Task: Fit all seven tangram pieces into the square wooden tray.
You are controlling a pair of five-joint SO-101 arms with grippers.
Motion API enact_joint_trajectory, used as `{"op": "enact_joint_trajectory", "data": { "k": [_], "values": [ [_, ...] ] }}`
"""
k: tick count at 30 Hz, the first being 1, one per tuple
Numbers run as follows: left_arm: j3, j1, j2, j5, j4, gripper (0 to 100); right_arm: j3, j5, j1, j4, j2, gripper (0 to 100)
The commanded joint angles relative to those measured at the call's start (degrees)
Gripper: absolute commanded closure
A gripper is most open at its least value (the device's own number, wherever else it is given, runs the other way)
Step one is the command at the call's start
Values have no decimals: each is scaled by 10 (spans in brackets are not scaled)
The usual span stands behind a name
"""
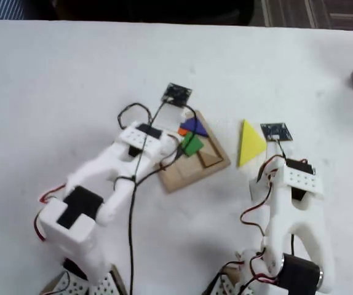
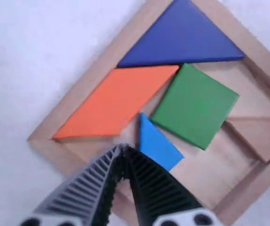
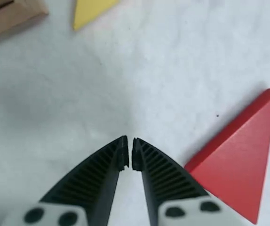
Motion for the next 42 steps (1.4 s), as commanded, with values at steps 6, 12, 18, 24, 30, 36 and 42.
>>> {"op": "enact_joint_trajectory", "data": {
  "k": [6,12,18,24,30,36,42],
  "values": [
    [8,41,-34,2,-9,980,-2,7,1,-8,-20,981],
    [18,37,-87,3,-11,980,-2,7,1,-8,-20,981],
    [107,41,-169,3,-132,980,-2,7,1,-8,-20,981],
    [91,51,-102,4,-187,979,-2,7,1,-8,-20,981],
    [36,66,-39,3,-124,979,-2,7,1,-8,-20,981],
    [31,64,-39,3,-52,979,-2,7,1,-8,-20,981],
    [36,64,-80,3,-20,979,-2,7,1,-8,-20,981]
  ]
}}
